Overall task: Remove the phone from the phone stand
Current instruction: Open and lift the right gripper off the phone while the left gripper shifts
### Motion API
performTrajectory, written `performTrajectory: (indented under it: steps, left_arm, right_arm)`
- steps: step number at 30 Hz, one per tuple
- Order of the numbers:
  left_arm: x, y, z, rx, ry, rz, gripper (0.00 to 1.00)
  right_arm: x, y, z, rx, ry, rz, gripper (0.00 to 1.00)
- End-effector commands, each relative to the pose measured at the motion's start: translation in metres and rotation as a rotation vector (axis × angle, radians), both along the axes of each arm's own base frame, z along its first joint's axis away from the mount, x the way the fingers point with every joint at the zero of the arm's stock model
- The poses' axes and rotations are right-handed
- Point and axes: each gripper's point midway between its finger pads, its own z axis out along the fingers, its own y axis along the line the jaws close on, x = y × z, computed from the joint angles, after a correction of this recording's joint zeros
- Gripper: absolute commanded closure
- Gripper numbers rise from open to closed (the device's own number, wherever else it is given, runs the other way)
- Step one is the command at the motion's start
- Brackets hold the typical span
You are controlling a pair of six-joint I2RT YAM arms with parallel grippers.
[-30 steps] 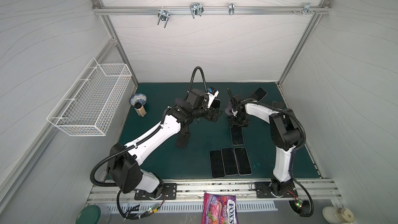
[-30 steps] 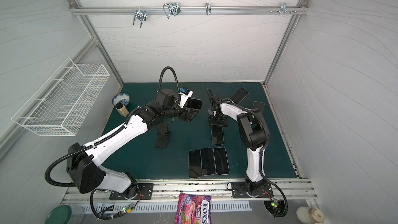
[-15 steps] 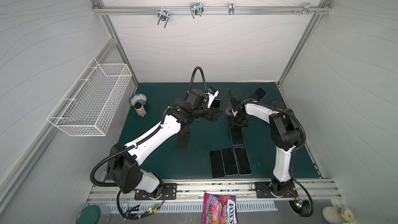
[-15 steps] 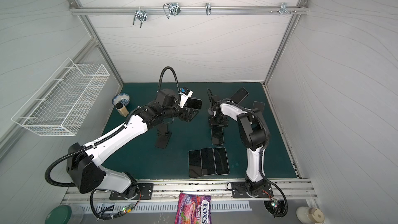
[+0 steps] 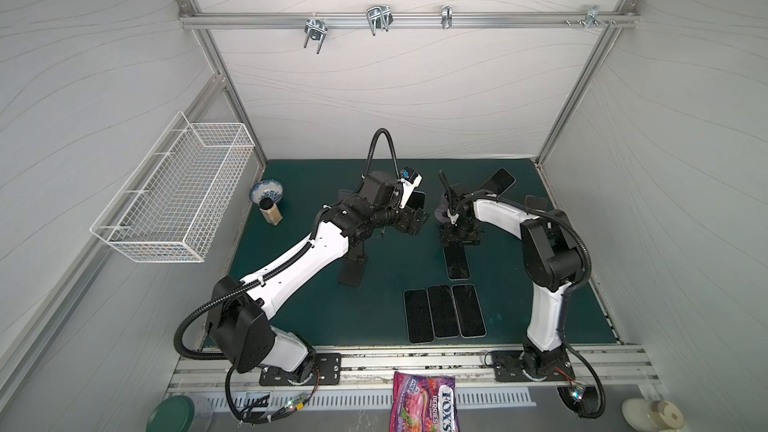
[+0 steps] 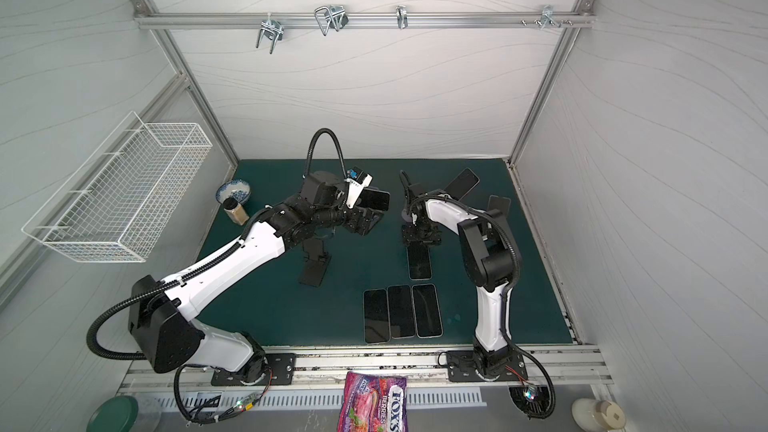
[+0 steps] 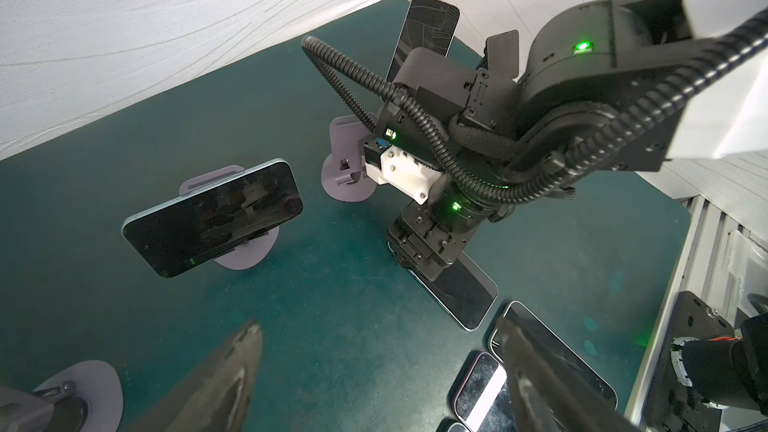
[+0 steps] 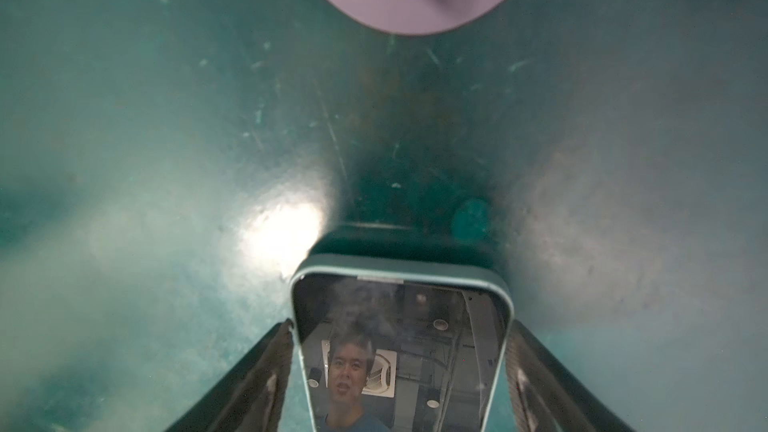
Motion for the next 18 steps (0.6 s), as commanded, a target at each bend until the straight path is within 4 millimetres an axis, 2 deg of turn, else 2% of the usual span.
performTrajectory:
  steps: [1, 18]
  left_arm:
    - [0.004, -0.005, 0.016, -0.012, -0.044, -0.012, 0.1]
    - [0.005, -0.003, 0.016, -0.004, -0.055, -0.005, 0.1]
  right_arm:
    - [0.0, -0.002, 0.024, 0.004, -0.034, -0.004, 0.18]
    - [-0.003, -0.006, 0.068, 0.024, -0.109, -0.006, 0.12]
